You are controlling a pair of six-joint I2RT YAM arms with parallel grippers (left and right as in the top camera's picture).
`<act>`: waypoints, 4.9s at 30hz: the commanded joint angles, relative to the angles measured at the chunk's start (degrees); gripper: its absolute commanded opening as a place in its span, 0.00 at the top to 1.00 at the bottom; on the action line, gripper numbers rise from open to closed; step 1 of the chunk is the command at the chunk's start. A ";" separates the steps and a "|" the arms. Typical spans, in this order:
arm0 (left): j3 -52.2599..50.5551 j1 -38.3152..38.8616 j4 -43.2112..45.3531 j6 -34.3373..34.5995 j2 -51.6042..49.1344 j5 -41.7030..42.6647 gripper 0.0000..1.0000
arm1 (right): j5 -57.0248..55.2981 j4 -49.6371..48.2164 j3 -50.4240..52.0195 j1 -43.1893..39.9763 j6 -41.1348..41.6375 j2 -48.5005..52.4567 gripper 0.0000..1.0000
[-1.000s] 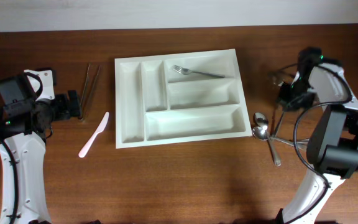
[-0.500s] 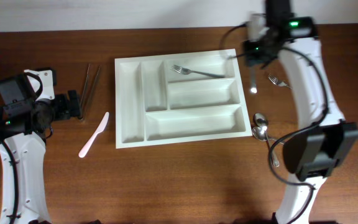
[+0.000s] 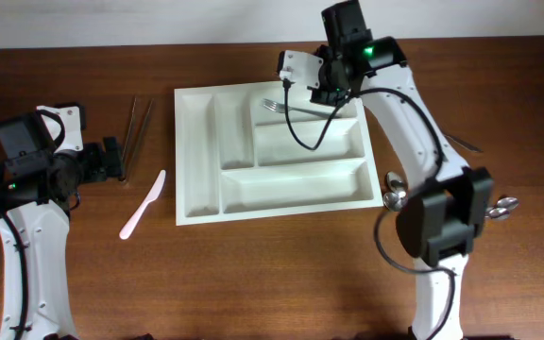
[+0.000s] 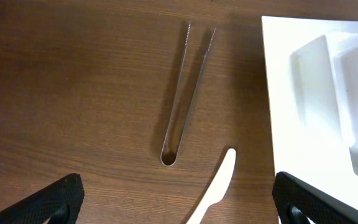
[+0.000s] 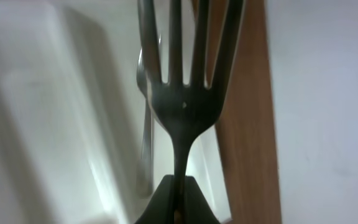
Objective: Pack container
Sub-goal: 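Grasp a second fork with the right gripper and drop it in the top compartment, then lower the right gripper onto the last fork and close on it, then carry the fork into the top compartment and open the right gripper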
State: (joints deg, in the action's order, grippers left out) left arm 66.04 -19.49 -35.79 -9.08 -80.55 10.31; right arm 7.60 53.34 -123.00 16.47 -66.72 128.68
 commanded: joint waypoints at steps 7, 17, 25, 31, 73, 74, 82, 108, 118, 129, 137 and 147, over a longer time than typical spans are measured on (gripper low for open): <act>1.40 -0.17 0.15 -0.87 -0.24 0.85 0.01 | 0.31 -5.01 -0.31 0.26 -1.03 9.09 0.96; 1.40 -0.17 0.15 -0.87 -0.24 0.85 0.01 | -10.34 -5.55 -4.94 -0.15 28.92 3.10 0.44; 1.40 -0.17 0.15 -0.87 -0.24 0.85 0.01 | -12.44 6.34 -8.59 -11.89 62.88 -5.55 0.15; 1.40 -0.17 0.15 -0.87 -0.24 0.85 0.01 | -1.70 16.44 -8.02 -25.27 76.24 -4.44 0.14; 1.40 -0.17 0.15 -0.87 -0.24 0.85 0.01 | -2.29 1.16 15.98 -34.49 6.97 7.58 0.36; 1.40 -0.17 0.15 -0.87 -0.24 0.85 0.01 | -2.27 0.72 15.98 -34.47 6.95 7.56 0.39; 1.40 -0.17 0.15 -0.87 -0.24 0.85 0.01 | -2.05 0.13 15.98 -33.55 9.86 7.58 0.86; 1.40 -0.17 0.15 -0.87 -0.24 0.85 0.01 | -1.95 19.85 -3.41 -24.68 47.30 -1.53 0.96; 1.40 -0.17 0.15 -0.87 -0.24 0.85 0.01 | -1.86 19.87 -6.23 -5.03 4.90 -1.42 0.96; 1.40 -0.17 0.15 -0.87 -0.24 0.85 0.01 | 0.85 8.74 -4.70 -1.33 -5.20 3.50 0.96; 1.40 -0.17 0.15 -0.87 -0.24 0.85 0.01 | 2.97 2.08 -4.66 -1.20 -6.73 6.51 0.87; 1.40 -0.17 0.15 -0.87 -0.24 0.85 0.01 | -4.98 1.46 -7.30 -1.22 10.43 5.66 0.71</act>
State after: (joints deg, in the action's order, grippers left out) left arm 66.24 -19.49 -35.79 -9.23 -80.60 10.33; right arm 7.90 54.96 -127.87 15.20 -67.88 134.45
